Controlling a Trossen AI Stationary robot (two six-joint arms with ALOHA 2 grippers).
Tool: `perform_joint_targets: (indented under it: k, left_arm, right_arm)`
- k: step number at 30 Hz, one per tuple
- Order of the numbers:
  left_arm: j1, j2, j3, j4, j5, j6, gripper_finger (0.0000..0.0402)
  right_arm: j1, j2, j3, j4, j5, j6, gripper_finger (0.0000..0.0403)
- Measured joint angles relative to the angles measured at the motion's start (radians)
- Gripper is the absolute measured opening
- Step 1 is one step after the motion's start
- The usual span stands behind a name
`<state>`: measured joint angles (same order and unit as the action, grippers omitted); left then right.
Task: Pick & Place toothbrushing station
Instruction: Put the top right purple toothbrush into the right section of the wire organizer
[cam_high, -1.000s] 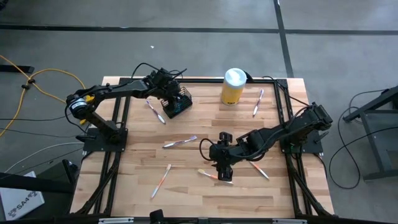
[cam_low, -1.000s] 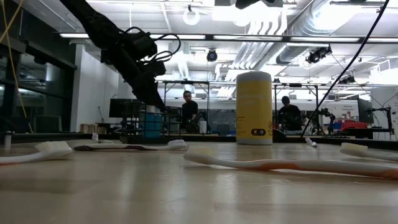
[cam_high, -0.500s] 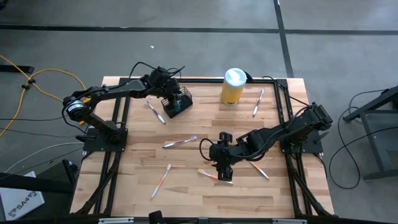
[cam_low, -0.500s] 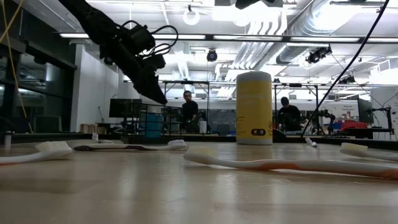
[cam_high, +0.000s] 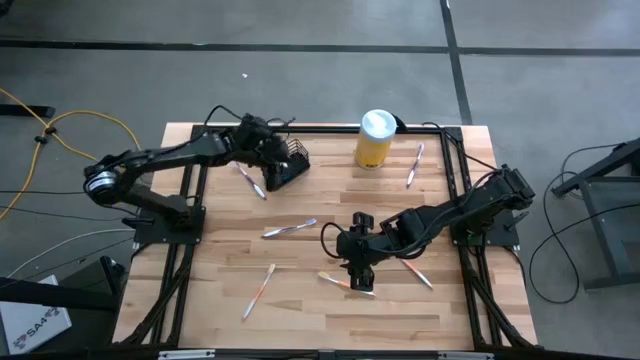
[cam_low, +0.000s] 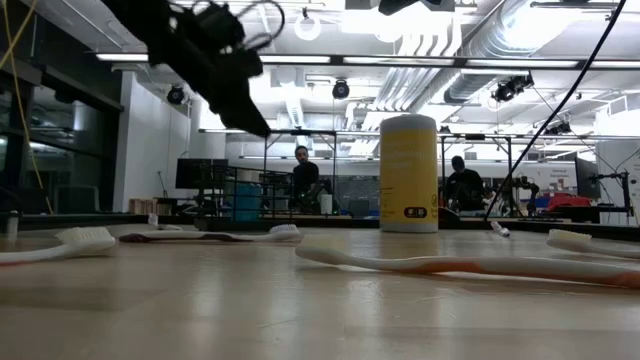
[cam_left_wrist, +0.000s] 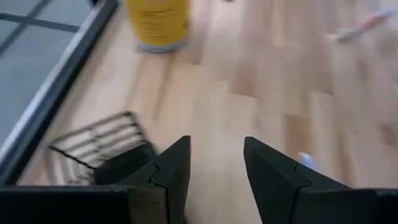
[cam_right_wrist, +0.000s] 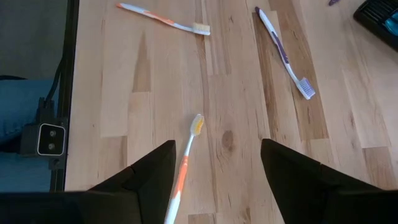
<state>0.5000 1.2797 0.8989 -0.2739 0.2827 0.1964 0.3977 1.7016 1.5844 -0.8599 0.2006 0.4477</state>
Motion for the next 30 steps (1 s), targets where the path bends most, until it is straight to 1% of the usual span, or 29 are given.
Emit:
perform_joint_targets:
  k: [5, 8, 10, 13, 18, 22, 25, 30]
  left_arm:
    - [-0.135, -0.110, 0.000, -0.117, -0.009, -0.067, 0.0145]
    - [-0.225, -0.151, 0.000, -0.146, -0.012, -0.130, 0.0145]
    - [-0.289, -0.167, 0.000, -0.149, -0.036, -0.173, 0.0145]
    - [-0.384, -0.169, 0.000, -0.150, -0.109, -0.210, 0.0145]
    - [-0.513, -0.158, 0.000, -0.142, -0.238, -0.246, 0.0145]
    - [-0.575, -0.159, 0.000, -0.132, -0.291, -0.279, 0.0145]
    - [-0.602, -0.159, 0.000, -0.130, -0.298, -0.304, 0.0145]
    - [-0.620, -0.153, 0.000, -0.131, -0.298, -0.311, 0.0145]
  right_arm:
    - [-0.001, 0.000, 0.000, -0.031, 0.011, 0.000, 0.0229]
    - [-0.007, 0.001, 0.000, -0.080, 0.040, 0.007, 0.0229]
    - [-0.013, 0.005, 0.000, -0.130, 0.068, 0.042, 0.0229]
    - [-0.027, 0.005, -0.009, -0.215, 0.099, 0.120, 0.0229]
    - [-0.073, 0.002, -0.091, -0.255, 0.108, 0.221, 0.0229]
    - [-0.123, -0.003, -0.169, -0.253, 0.105, 0.254, 0.0229]
    - [-0.159, -0.002, -0.225, -0.254, 0.105, 0.275, 0.0229]
    - [-0.219, -0.002, -0.314, -0.259, 0.112, 0.359, 0.0229]
